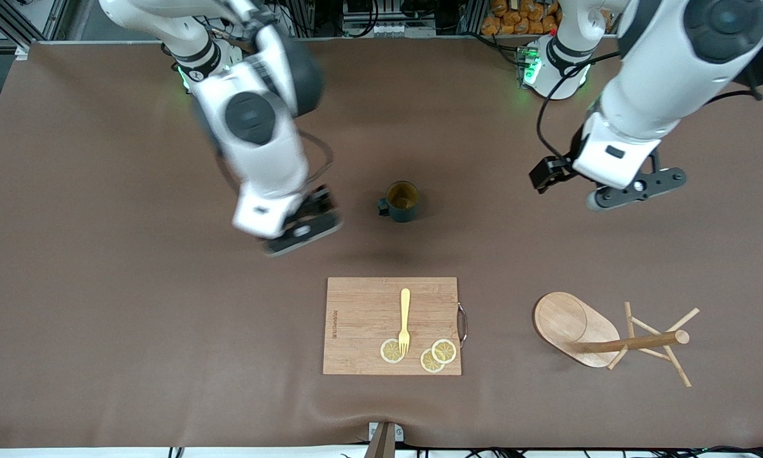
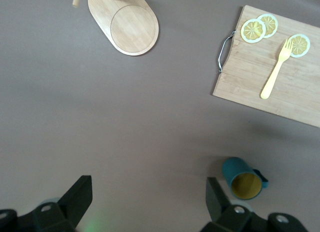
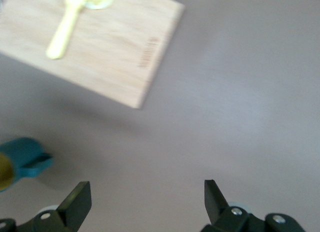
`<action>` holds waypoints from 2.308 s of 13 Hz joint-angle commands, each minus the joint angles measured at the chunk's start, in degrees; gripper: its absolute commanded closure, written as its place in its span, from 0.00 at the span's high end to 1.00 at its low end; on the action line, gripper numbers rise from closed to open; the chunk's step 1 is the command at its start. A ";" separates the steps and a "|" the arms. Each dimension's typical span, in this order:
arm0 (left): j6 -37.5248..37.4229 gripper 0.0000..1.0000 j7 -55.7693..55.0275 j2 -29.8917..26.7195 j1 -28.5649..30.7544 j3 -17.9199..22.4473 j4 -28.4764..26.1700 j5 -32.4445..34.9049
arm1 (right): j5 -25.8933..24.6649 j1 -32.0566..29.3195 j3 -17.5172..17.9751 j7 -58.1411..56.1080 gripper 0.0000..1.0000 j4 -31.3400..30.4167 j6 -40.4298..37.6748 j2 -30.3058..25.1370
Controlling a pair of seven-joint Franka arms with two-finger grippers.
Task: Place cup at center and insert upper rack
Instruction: 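Open the right gripper and withdraw while the left gripper approaches the mug, then lower the left gripper beside the teal mug's handle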
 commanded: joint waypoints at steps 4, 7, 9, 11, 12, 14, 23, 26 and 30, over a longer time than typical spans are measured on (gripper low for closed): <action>2.55 1.00 -15.84 4.68 -9.02 0.29 2.42 4.75 | 0.11 -17.10 1.75 -2.44 1.00 -2.63 -8.21 -9.50; 2.91 1.00 -23.49 6.97 -13.51 0.29 3.22 8.17 | 0.20 -22.11 1.84 -3.31 1.00 -3.68 -11.11 -14.06; 3.96 1.00 -28.41 8.64 -16.50 0.38 3.48 9.85 | 0.46 -24.23 1.58 -5.60 1.00 -7.71 -11.47 -18.80; 5.02 1.00 -36.65 11.62 -20.53 0.38 3.48 14.57 | 1.77 -26.69 1.14 -6.30 1.00 -12.72 -11.13 -24.07; 5.11 1.00 -40.44 12.85 -22.38 0.29 3.48 16.60 | 2.04 -27.40 1.14 -6.22 1.00 -14.05 -11.56 -26.36; 5.63 1.00 -44.77 16.02 -24.42 0.56 4.27 17.68 | 2.04 -28.19 1.05 -6.22 1.00 -14.76 -14.70 -29.01; 16.34 1.00 -69.65 29.46 -33.12 1.08 9.98 23.92 | 3.89 -31.98 0.61 -5.87 1.00 -11.61 -15.69 -27.36; 19.59 1.00 -77.54 31.67 -36.72 3.18 11.57 23.92 | 3.80 -31.45 0.61 -5.34 1.00 -11.51 -16.31 -27.26; 24.08 1.00 -87.03 34.39 -42.08 7.76 11.75 23.83 | 3.80 -31.71 0.61 -4.90 1.00 -11.69 -17.53 -27.09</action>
